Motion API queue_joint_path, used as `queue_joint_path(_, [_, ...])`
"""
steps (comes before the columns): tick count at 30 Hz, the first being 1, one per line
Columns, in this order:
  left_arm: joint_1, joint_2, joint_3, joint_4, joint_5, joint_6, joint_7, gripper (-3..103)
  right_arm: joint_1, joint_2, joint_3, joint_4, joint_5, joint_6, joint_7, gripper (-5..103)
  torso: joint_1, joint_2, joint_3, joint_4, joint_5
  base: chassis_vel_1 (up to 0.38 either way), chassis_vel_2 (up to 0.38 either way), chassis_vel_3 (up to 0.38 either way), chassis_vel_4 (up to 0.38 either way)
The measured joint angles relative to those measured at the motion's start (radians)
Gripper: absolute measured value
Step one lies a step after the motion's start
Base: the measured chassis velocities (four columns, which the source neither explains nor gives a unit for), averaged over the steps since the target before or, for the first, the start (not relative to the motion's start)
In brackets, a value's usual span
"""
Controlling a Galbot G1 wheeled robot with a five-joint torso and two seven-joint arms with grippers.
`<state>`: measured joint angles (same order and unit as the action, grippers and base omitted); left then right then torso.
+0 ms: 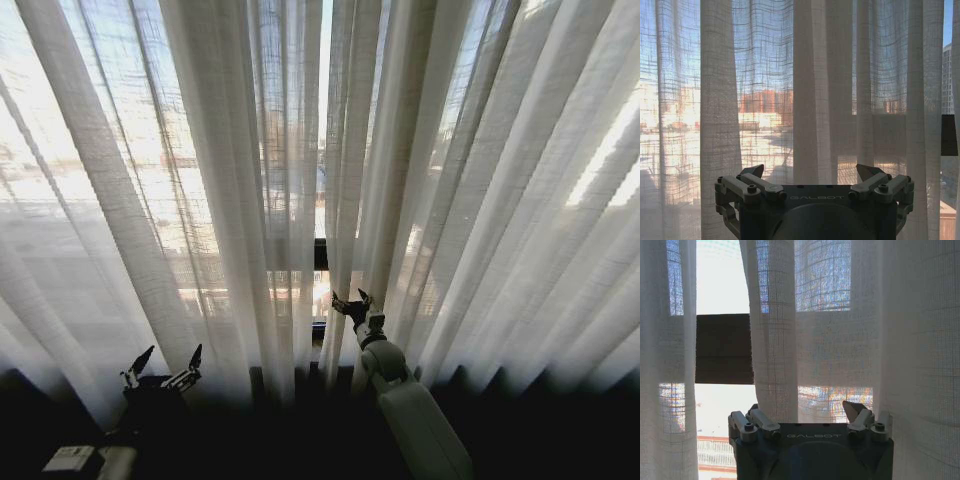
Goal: Open the curtains by pulling them apart, changing their state from closed to fully open.
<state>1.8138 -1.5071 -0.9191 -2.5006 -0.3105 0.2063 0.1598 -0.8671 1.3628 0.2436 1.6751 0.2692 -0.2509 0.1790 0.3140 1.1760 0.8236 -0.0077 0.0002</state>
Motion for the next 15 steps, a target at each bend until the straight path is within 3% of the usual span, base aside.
queue_joint_path(3, [0.004, -0.001, -0.002, 0.0, 0.0, -0.001, 0.0, 100, -0.005, 0.0, -0.002, 0.014, 0.006, 0.007, -0.001, 68, 0.0, 0.0, 0.0, 0.0, 0.0, 0.0, 0.0, 0.0, 0.0])
queue_joint_path(5, [0.005, -0.001, -0.003, 0.0, 0.0, -0.001, 0.0, 100, -0.006, 0.0, -0.002, 0.016, 0.006, 0.008, -0.001, 68, 0.0, 0.0, 0.0, 0.0, 0.0001, 0.0, 0.0, 0.0, 0.0])
queue_joint_path(10, [0.006, -0.001, -0.003, 0.0, -0.001, -0.002, 0.0, 100, -0.009, -0.004, -0.002, 0.023, 0.007, 0.011, -0.001, 41, 0.0, 0.0, 0.0, 0.0, 0.0, 0.0, 0.0, 0.0, 0.0])
queue_joint_path(12, [0.006, 0.001, -0.003, 0.0, -0.002, -0.003, 0.0, 100, -0.009, -0.004, -0.002, 0.023, 0.008, 0.011, -0.001, 41, 0.0, 0.0, 0.0, 0.0, 0.0001, 0.0, 0.0, 0.0, 0.0])
queue_joint_path(14, [0.006, 0.004, -0.004, 0.0, -0.005, -0.003, 0.0, 100, -0.009, -0.003, -0.001, 0.023, 0.008, 0.014, -0.001, 30, 0.0, 0.0, 0.0, 0.0, 0.0001, 0.0, 0.0, 0.0, 0.0])
queue_joint_path(15, [0.006, 0.004, -0.004, 0.0, -0.005, -0.003, 0.0, 100, -0.009, -0.003, -0.001, 0.023, 0.008, 0.014, -0.001, 30, 0.0, 0.0, 0.0, 0.0, 0.0001, 0.0, 0.0, 0.0, 0.0])
